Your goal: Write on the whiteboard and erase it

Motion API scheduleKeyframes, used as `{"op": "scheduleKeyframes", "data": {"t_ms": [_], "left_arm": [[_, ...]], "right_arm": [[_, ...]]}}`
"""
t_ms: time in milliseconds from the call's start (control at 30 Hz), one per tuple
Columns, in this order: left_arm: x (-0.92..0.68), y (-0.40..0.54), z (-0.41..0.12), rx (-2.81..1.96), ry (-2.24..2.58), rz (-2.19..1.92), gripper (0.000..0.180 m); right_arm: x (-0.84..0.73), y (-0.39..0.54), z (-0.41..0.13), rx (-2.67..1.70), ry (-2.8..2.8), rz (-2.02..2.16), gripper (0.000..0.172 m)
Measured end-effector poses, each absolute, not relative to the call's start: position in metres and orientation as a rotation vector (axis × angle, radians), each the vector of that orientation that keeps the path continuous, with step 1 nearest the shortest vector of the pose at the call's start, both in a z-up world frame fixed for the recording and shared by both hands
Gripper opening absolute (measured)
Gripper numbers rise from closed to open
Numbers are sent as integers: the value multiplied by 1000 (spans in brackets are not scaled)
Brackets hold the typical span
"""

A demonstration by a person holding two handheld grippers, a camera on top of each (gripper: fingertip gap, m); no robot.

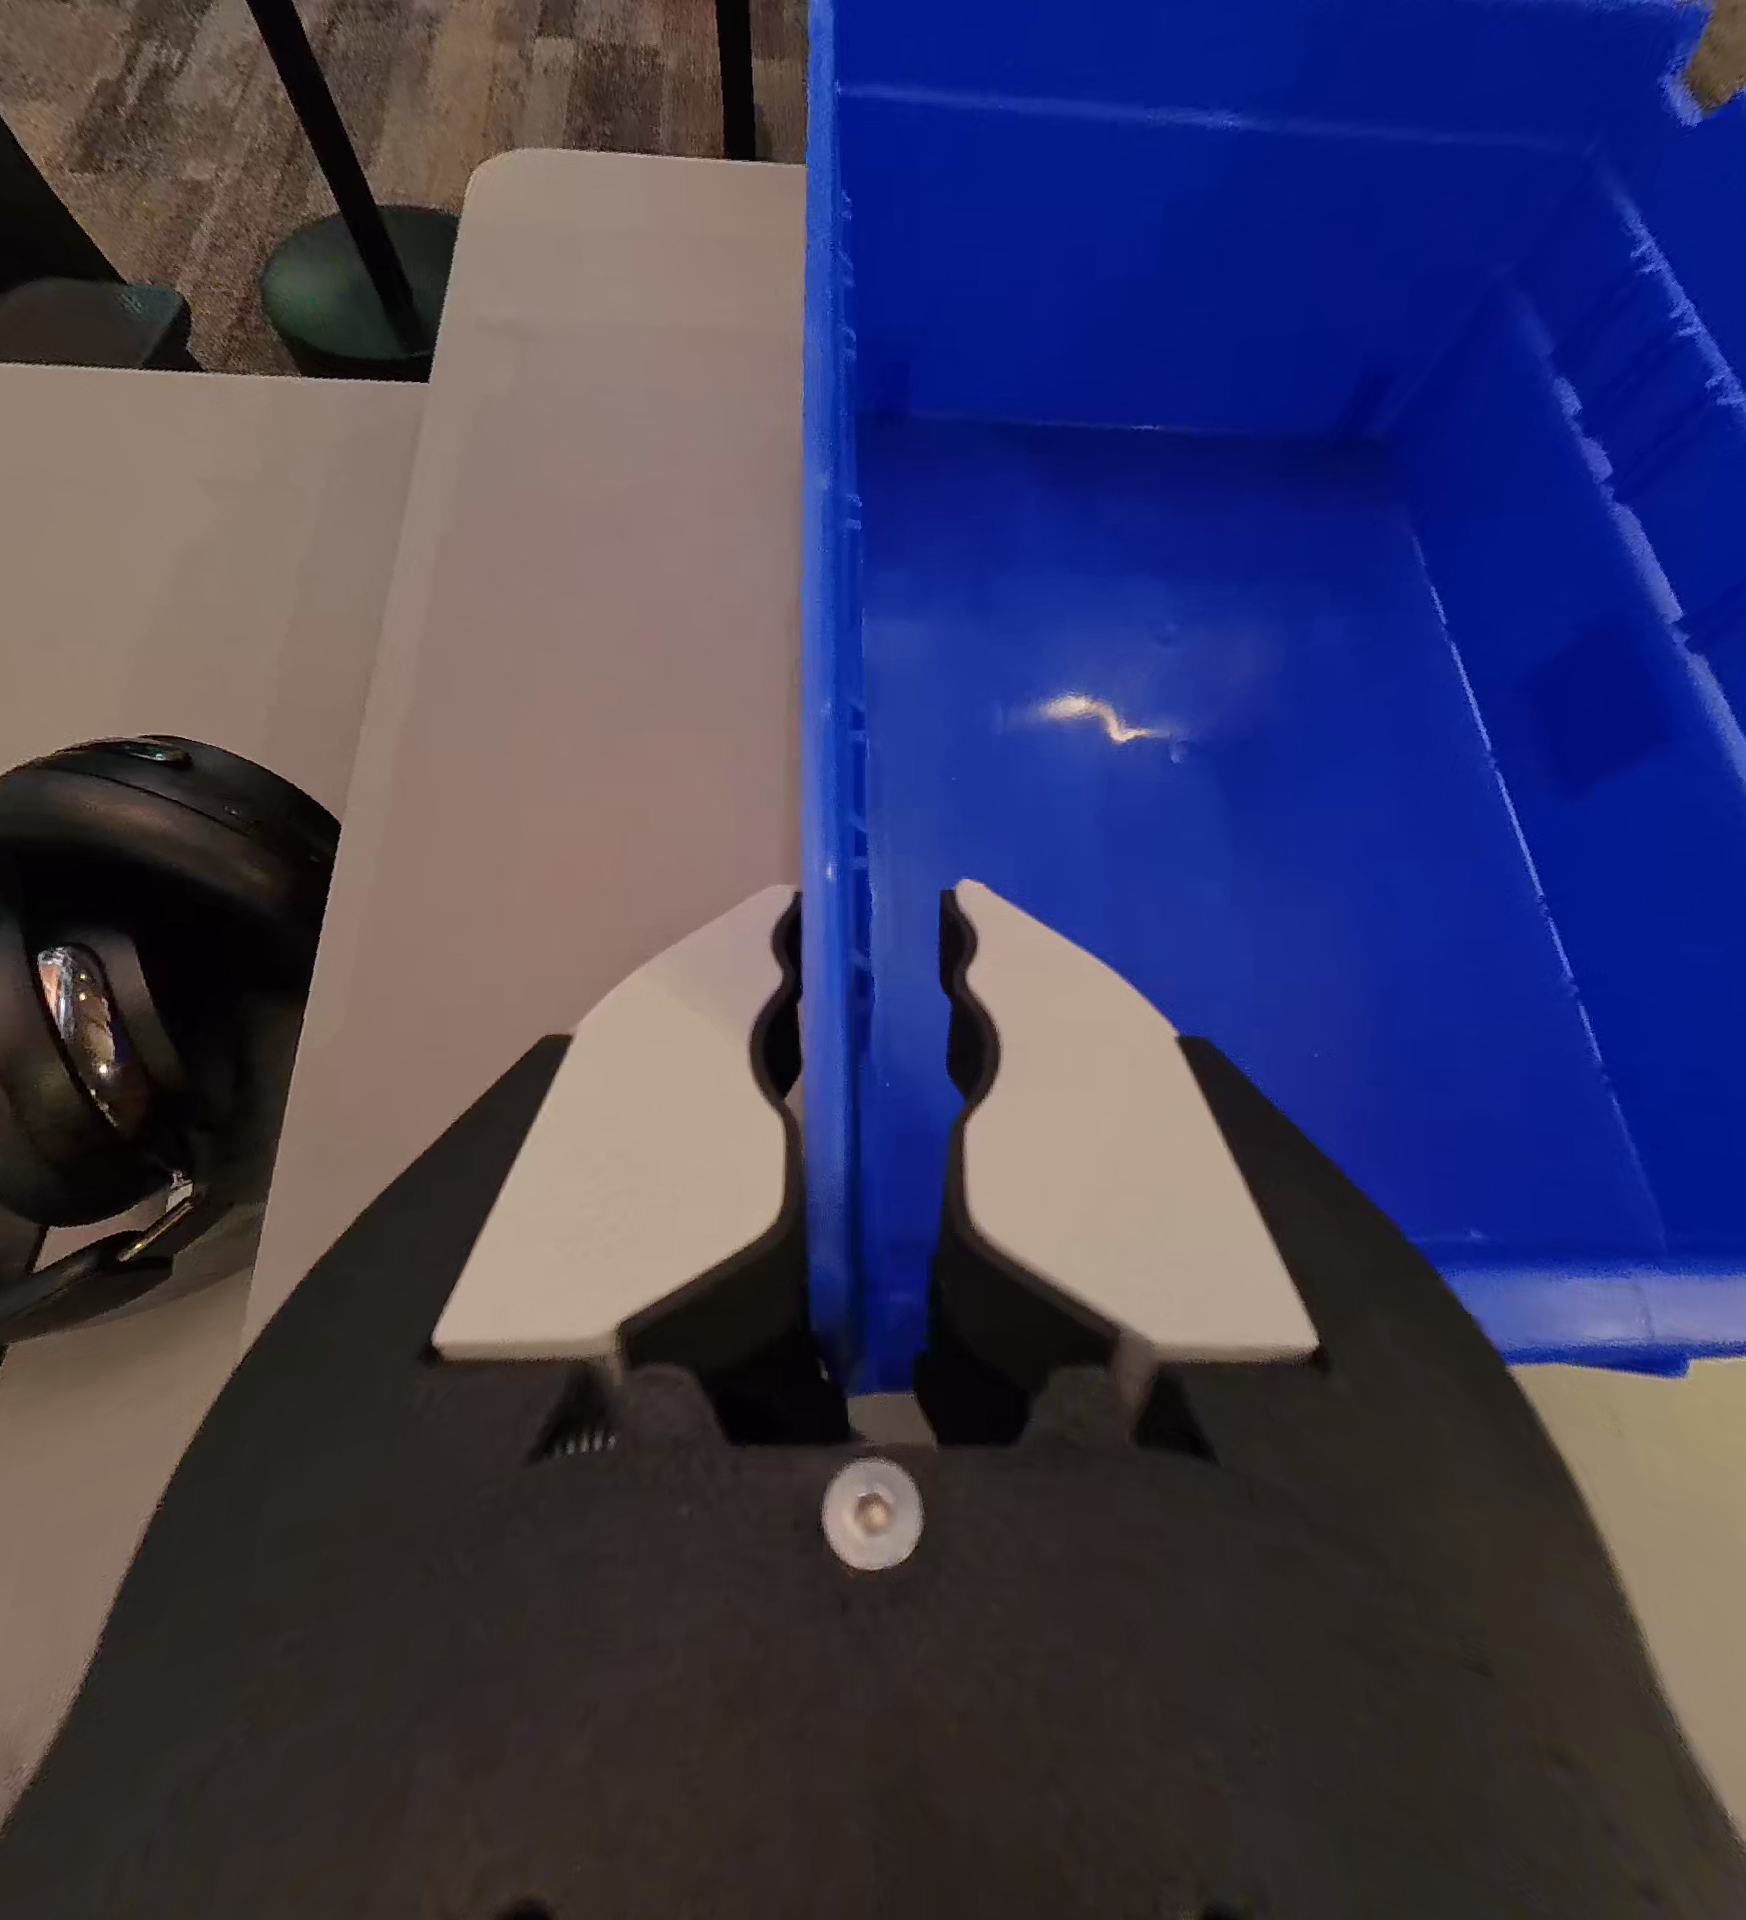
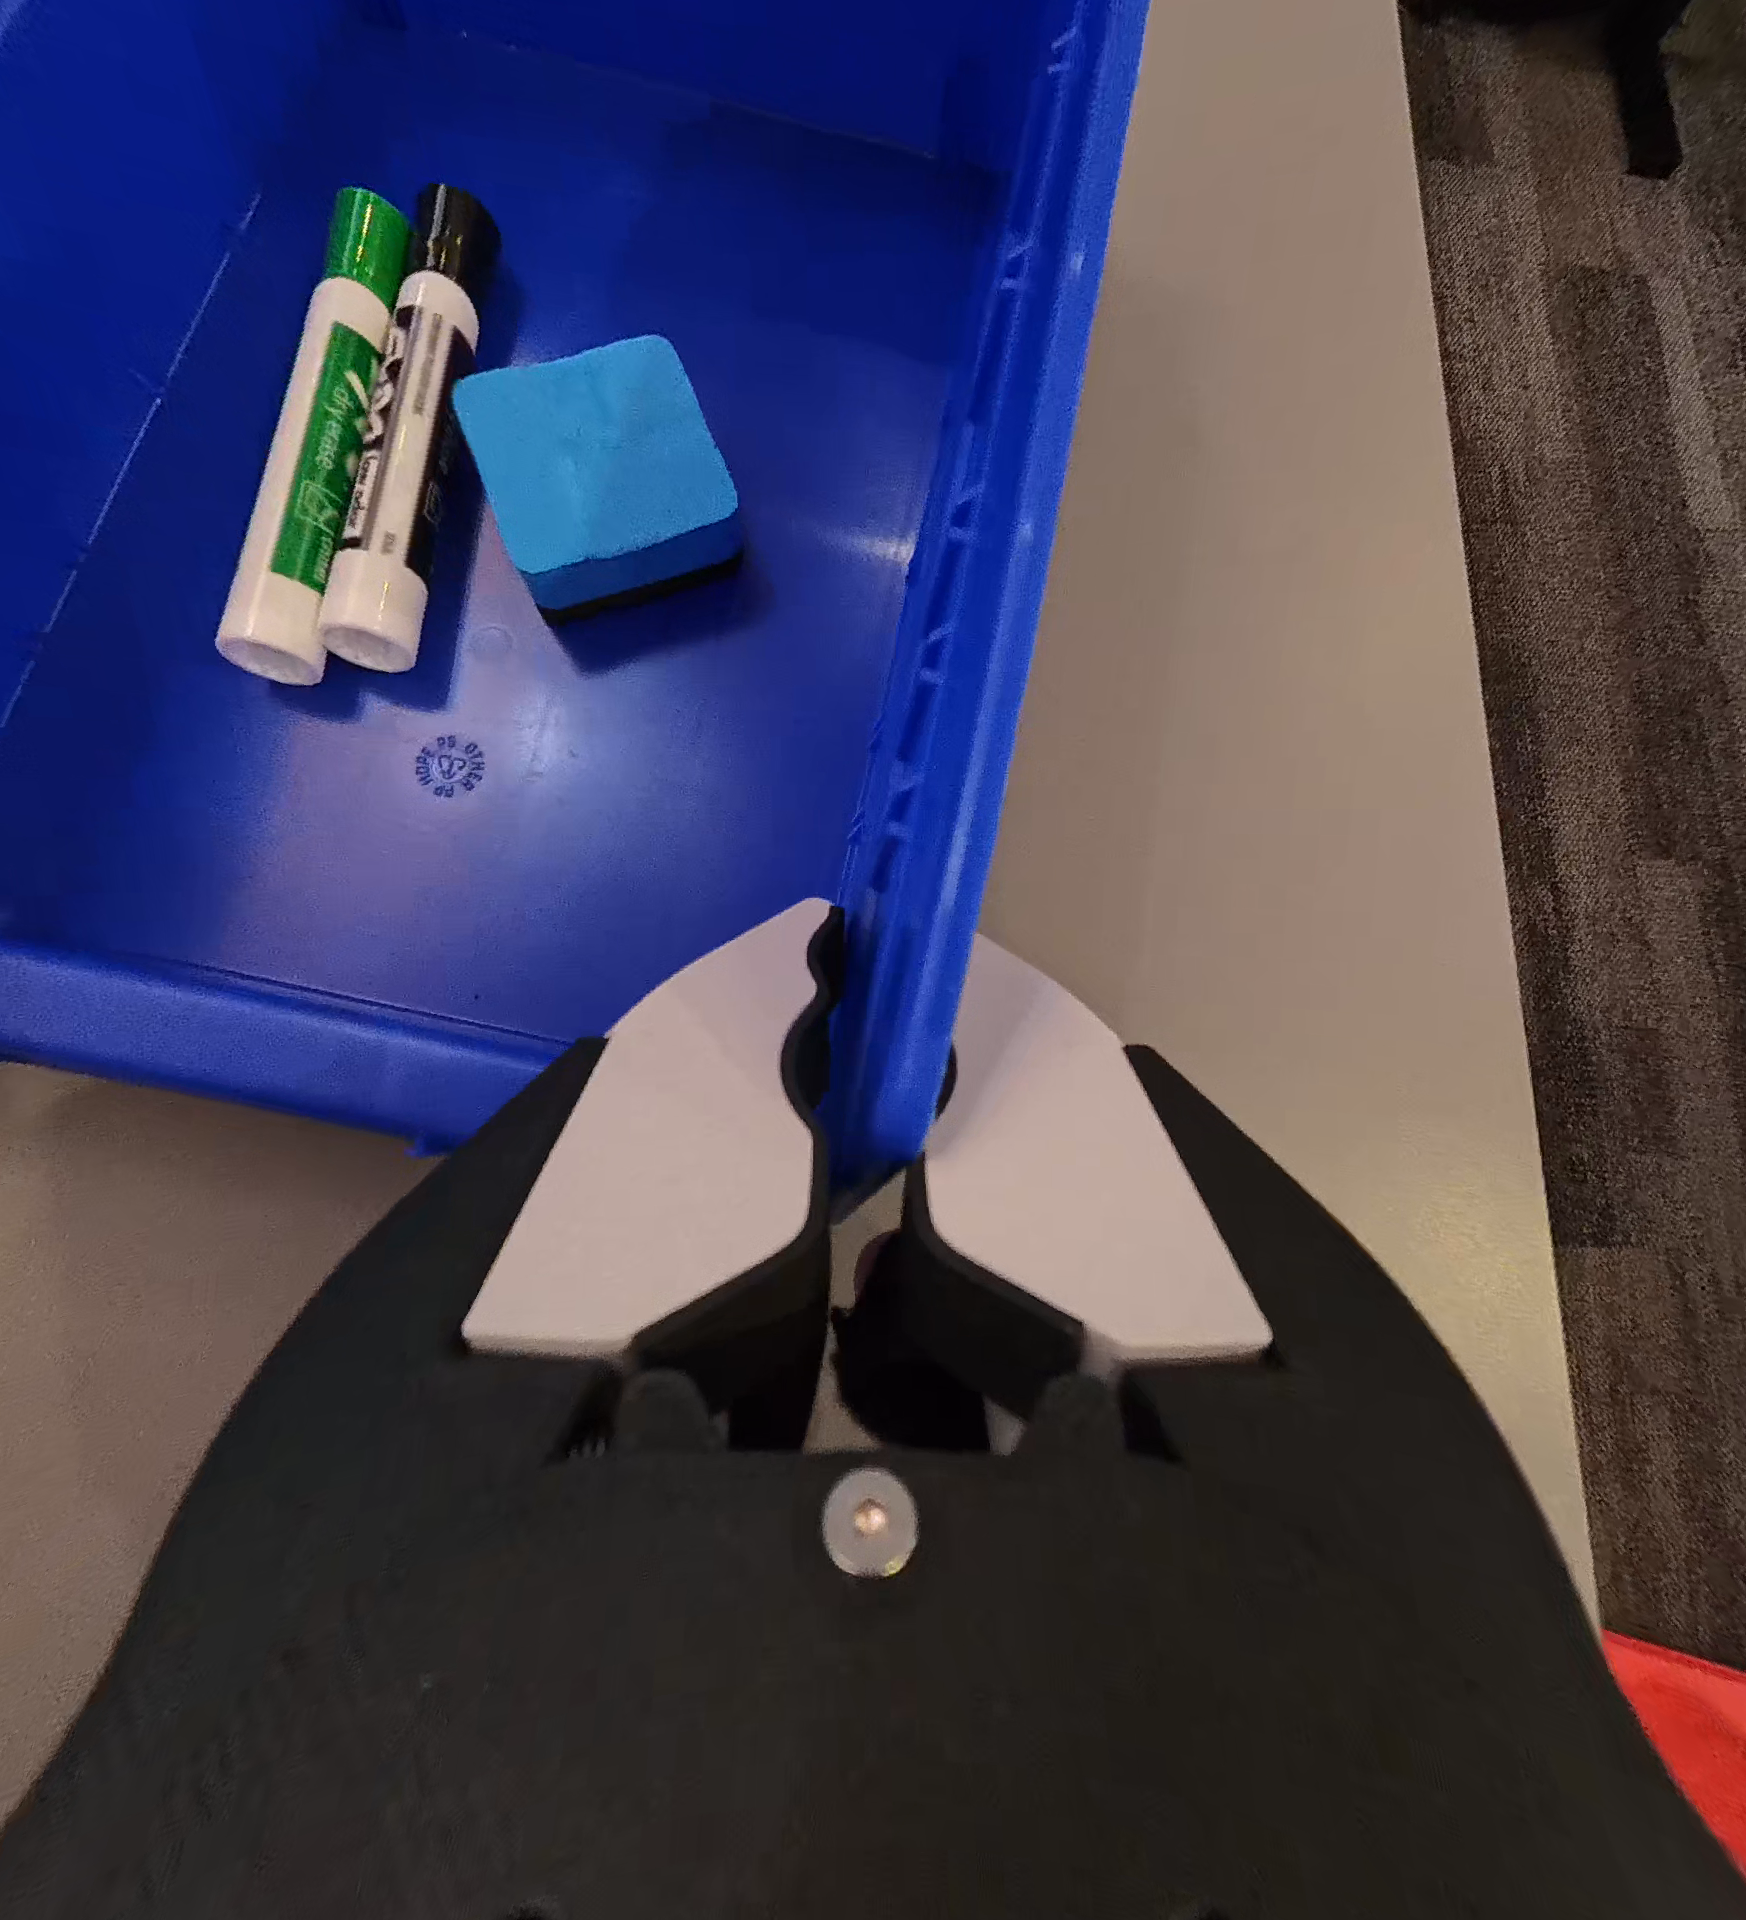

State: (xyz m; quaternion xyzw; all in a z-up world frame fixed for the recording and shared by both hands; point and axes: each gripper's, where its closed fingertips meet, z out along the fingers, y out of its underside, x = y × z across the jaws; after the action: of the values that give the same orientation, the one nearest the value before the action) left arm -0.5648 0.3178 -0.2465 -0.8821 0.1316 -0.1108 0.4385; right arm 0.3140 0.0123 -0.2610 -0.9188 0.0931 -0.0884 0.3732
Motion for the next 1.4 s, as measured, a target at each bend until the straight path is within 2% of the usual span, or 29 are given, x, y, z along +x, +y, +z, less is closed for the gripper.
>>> {"op": "scheduleKeyframes", "data": {"t_ms": [167,233,833,1400], "left_arm": [[-566,323,-249,-2202,324,-349,7],[-568,326,-249,-2198,327,-359,6],[-566,321,-245,-2220,430,-380,5],[-560,250,-212,-2072,411,-553,5]], "right_arm": [[315,13,-260,-2350,229,-263,12],[315,13,-260,-2351,222,-265,12],[299,1,-257,-2443,247,-120,7],[230,-83,-236,-2546,195,49,5]]}}
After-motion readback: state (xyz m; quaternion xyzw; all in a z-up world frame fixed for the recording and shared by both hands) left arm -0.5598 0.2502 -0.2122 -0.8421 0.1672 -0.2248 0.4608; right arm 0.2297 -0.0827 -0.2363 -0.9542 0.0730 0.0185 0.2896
